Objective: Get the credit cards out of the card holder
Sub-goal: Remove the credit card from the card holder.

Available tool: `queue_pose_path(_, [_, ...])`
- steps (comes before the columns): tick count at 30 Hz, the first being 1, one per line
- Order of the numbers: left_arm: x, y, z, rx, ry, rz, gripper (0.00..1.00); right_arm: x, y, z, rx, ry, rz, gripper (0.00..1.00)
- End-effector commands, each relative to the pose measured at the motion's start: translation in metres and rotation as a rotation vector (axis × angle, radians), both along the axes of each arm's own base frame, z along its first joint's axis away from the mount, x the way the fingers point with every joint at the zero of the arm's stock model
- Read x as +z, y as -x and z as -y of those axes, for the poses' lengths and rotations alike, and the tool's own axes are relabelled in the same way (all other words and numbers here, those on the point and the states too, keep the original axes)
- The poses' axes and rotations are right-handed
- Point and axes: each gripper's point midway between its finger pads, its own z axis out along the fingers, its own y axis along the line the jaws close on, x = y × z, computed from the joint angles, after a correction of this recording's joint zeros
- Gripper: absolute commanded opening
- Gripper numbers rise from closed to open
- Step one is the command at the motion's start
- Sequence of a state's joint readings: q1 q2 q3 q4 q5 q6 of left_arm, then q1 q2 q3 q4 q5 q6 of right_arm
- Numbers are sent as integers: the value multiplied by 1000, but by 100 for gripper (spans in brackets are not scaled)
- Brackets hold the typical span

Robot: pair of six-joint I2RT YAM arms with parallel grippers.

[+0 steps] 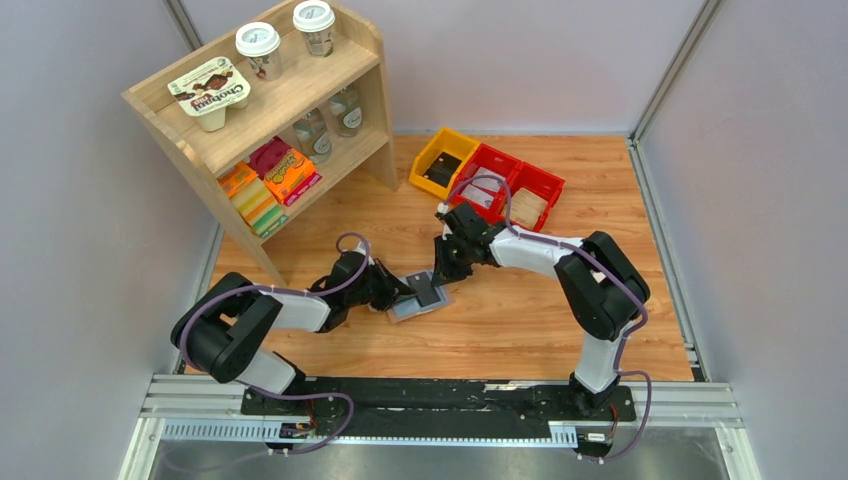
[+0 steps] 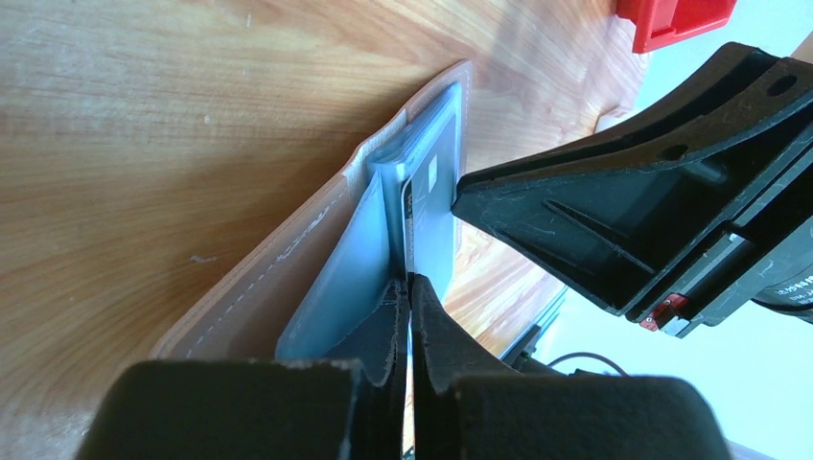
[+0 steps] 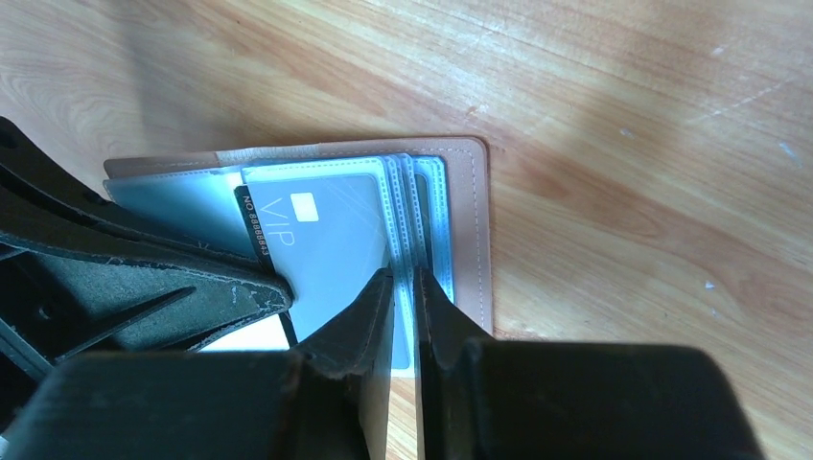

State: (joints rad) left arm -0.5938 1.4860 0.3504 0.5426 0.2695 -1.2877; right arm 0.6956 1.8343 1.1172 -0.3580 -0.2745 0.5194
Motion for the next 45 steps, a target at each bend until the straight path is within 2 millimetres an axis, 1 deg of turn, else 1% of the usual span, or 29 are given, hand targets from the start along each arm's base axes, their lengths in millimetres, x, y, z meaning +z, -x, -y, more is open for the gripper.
queue_pose_path(1, [35,-6,9,-9,97,100,0,-33,13,12,-5,79,-71,13])
queue_pose_path(11, [9,10,-10,39,79,3,1,-37,13,15,-17,83,-88,12])
queue_pose_path(13, [8,12,-11,41,80,-5,2,-37,12,15,-20,79,-88,12])
queue_pose_path(14, [7,13,-11,41,80,-6,6,-38,12,14,-21,78,-90,12])
queue_pose_path(16, [5,14,-11,40,78,-12,9,-38,13,15,-21,76,-93,12])
queue_pose_path(22, [16,10,-5,19,118,34,15,-36,13,14,-18,71,-89,12])
queue_pose_path(29, [31,7,-6,19,135,97,19,-37,14,15,-19,72,-94,12])
queue_pose_path(33, [31,6,-6,20,122,99,19,-37,14,14,-19,71,-93,12])
queue_pose_path(36, [31,5,-6,19,123,98,17,-37,14,15,-19,72,-94,12])
queue_pose_path(42, [21,7,-6,18,110,63,15,-36,14,15,-20,70,-93,12])
queue_pose_path(45, [19,6,-4,14,110,59,14,-36,14,15,-20,69,-91,12])
